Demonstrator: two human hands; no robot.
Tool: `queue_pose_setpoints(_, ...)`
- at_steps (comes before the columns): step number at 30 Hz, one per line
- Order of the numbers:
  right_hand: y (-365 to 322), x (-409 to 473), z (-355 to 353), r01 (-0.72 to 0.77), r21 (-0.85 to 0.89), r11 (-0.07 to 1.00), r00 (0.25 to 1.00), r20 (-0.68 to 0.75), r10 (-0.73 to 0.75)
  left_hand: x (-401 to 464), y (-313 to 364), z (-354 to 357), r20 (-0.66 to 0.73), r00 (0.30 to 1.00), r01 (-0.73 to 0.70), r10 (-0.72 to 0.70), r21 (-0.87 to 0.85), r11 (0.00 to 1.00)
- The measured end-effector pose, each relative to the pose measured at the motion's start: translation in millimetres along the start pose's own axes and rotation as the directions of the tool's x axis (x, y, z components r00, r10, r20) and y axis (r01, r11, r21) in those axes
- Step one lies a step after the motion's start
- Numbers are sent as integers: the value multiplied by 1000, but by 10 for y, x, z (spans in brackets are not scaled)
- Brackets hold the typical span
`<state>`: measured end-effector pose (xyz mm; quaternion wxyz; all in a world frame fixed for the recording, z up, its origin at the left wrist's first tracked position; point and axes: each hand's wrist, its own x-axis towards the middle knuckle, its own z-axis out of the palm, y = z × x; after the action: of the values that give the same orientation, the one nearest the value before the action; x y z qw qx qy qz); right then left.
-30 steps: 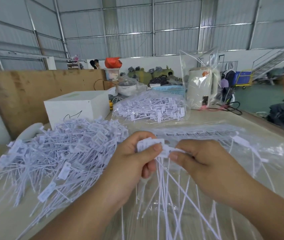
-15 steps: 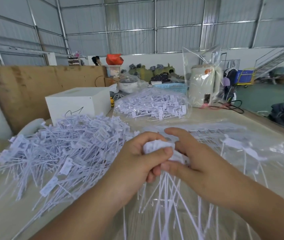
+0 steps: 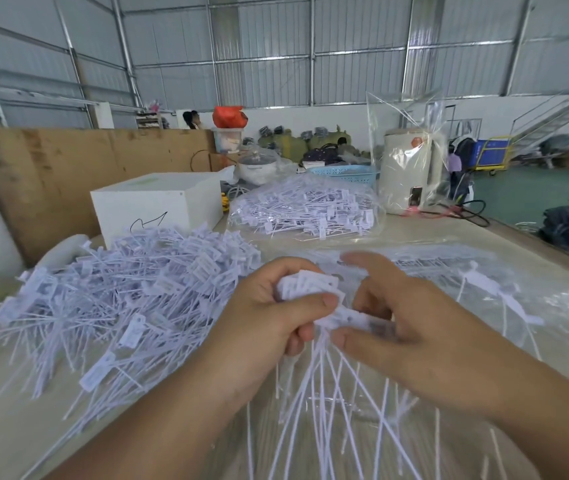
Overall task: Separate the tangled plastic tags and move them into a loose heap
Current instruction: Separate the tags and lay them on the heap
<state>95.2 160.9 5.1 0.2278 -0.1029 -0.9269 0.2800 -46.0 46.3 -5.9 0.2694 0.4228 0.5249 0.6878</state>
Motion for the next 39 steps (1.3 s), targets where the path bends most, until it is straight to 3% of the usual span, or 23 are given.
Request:
queue_pose_setpoints(3,18,-17,-103,3,-69,998,1000,-3,-3,16,-34,-9,-2,1000,-12,12,-15,1000)
queue_pose_setpoints(6,33,-18,-126,-25,-145,989,992,122,43,18,-49,-16,32,999,-9,9,11,1000)
queue_pose_setpoints(9,85,-27,-109,-57,-15,998,981,186,59,9,-49,-24,88,996,4,-9,60,998)
queue_pose_setpoints(14,108,7,-29,-103,102,989,987,133,89,7,-14,-20,83,996,17,-20,42,999)
queue_pose_setpoints(20,139,31,83,-164,302,939,978,173,114,25,-45,-85,76,996,33,-39,76,997)
queue_pose_setpoints(26,93,56,153,-83,522,849,984,179,-14,26,-82,-80,143,984,89,-104,108,990)
queue_pose_setpoints(29,113,79,126,-84,586,806,988,156,-10,18,-97,-80,173,983,14,-56,236,972)
queue_pose_setpoints(32,108,89,116,-73,600,797,986,161,-31,1,-116,-71,153,988,-85,16,454,887)
queue_pose_setpoints(35,93,100,127,-84,600,795,993,120,15,-5,-142,-81,102,994,-89,36,575,814)
queue_pose_setpoints(37,93,98,147,-83,611,787,995,95,31,-4,-144,-57,71,997,-57,23,519,853)
queue_pose_setpoints(39,84,93,167,-78,629,773,995,91,26,8,-169,-24,68,997,10,-34,318,948)
